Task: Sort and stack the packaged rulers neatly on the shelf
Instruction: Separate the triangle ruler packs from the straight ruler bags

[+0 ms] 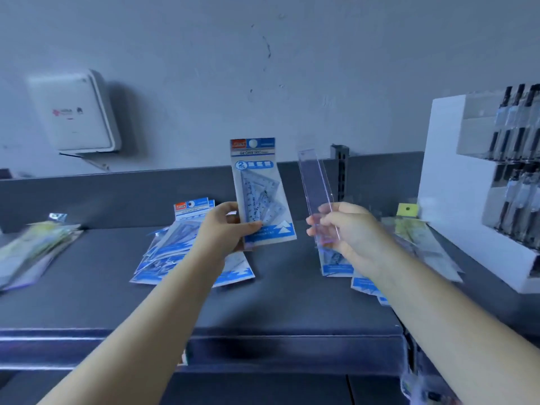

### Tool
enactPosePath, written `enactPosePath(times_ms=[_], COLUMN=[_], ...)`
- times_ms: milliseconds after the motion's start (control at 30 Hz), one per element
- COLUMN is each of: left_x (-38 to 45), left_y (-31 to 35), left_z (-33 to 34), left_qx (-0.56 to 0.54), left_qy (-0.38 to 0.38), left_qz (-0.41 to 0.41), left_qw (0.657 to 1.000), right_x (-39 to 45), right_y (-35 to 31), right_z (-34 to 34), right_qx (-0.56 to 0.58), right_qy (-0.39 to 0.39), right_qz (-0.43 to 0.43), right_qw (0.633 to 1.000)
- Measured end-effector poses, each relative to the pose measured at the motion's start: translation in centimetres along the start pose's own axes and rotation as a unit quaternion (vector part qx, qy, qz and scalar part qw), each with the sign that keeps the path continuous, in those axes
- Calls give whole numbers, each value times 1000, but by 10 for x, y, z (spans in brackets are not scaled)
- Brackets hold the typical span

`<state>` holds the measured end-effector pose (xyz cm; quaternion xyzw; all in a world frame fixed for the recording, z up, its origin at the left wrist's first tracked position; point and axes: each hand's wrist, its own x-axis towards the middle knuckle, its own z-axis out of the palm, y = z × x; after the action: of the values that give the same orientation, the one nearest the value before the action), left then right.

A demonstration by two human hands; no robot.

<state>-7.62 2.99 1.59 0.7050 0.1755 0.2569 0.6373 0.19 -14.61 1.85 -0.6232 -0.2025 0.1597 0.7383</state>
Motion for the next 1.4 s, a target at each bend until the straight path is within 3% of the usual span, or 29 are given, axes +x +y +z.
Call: enactPosePath(times_ms=[267,433,600,767,1033,1400], left_x=[6,24,32,36,43,55], left_y=[1,-11,-37,-27,-39,-48], left_z=[-91,-116,-132,-179,-319,-451], left_qx=[60,210,392,350,495,532], left_qy=[69,94,53,11,92,147], left_qz=[16,48,28,70,135,106], left_qw=[996,972,918,934,854,827], right_x=[-17,-18,-12,-3,13,34], right_y=[12,12,16,20,44,68], right_z=[60,92,135,201,330,473], right_qx=[-15,-14,-40,-77,-104,-192], right_qy=[-50,-51,-38,-42,-82,-142], right_qz=[10,13,2,-14,14,18], right_qw=[999,999,998,996,991,971])
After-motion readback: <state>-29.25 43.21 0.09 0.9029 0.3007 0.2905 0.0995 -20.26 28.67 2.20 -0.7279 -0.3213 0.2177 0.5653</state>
